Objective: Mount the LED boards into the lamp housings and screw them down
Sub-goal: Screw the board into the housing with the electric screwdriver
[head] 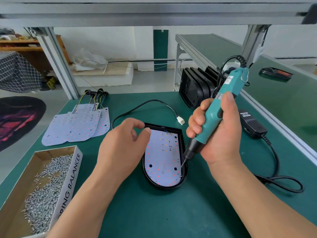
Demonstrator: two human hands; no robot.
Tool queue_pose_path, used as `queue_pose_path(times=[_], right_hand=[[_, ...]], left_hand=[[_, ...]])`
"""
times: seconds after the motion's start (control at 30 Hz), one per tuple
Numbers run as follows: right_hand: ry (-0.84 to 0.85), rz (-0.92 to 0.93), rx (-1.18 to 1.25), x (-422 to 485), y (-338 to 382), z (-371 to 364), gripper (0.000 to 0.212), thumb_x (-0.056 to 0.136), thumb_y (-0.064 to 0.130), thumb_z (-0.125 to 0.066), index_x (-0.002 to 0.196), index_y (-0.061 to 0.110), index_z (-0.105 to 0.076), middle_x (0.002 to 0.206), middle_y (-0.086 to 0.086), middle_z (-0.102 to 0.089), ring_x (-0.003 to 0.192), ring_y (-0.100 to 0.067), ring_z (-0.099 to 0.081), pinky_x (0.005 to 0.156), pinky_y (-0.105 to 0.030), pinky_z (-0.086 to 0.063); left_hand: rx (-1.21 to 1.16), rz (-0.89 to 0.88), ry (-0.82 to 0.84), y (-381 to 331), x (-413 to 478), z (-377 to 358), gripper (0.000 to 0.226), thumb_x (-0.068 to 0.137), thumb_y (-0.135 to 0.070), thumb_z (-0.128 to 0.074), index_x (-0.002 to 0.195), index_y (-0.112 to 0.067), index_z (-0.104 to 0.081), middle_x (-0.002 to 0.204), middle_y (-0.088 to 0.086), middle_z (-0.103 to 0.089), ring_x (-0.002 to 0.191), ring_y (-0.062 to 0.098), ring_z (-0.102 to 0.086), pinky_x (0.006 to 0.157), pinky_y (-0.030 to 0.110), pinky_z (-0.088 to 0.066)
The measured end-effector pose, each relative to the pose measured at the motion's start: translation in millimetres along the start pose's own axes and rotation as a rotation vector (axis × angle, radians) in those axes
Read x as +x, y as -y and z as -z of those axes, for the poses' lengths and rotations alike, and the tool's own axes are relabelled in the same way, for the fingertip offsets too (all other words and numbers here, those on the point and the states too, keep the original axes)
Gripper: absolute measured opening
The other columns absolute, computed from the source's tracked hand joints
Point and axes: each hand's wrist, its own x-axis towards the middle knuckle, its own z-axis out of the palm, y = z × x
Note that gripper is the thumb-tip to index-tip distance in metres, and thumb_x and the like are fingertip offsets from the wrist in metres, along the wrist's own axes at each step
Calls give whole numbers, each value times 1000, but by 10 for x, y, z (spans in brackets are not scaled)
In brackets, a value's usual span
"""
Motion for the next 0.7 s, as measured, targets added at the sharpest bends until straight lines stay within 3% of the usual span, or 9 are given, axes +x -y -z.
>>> queue_pose_path(times=[0.17, 0.3, 0.57, 0.7], right_hand=[[16, -56, -89, 28, -81, 33, 40, 94, 57, -62, 84, 19, -57, 64, -4, -47, 49, -19, -41, 51, -29, -43], [74, -111, -166, 23, -179, 33, 52, 79, 65, -80, 86, 19, -59, 64, -4, -47, 49, -20, -42, 51, -29, -43], [119, -139, -220, -2, -228, -1, 57, 74, 69, -82, 86, 18, -60, 65, -5, -50, 48, -20, -43, 51, -30, -44], [84, -130, -165, 4, -208, 13, 42, 87, 60, -69, 87, 19, -60, 65, -4, -48, 48, -19, -43, 50, -30, -43]], left_hand=[[94, -78, 42, -48, -110, -84, 6, 97, -40, -64, 99, -37, -60, 68, -25, -58, 64, 9, -55, 57, 32, -36], [134, 13, 55, -14, -85, -97, 19, 95, -47, -65, 105, -34, -55, 67, -8, -61, 72, 11, -61, 61, 34, -44], [118, 18, 47, -24, -89, -110, 19, 95, -46, -65, 104, -36, -51, 66, -7, -62, 68, 10, -59, 62, 35, -48], [56, -49, 31, -65, -108, -100, 11, 99, -37, -64, 97, -36, -53, 69, -23, -59, 71, 6, -55, 57, 34, -37]])
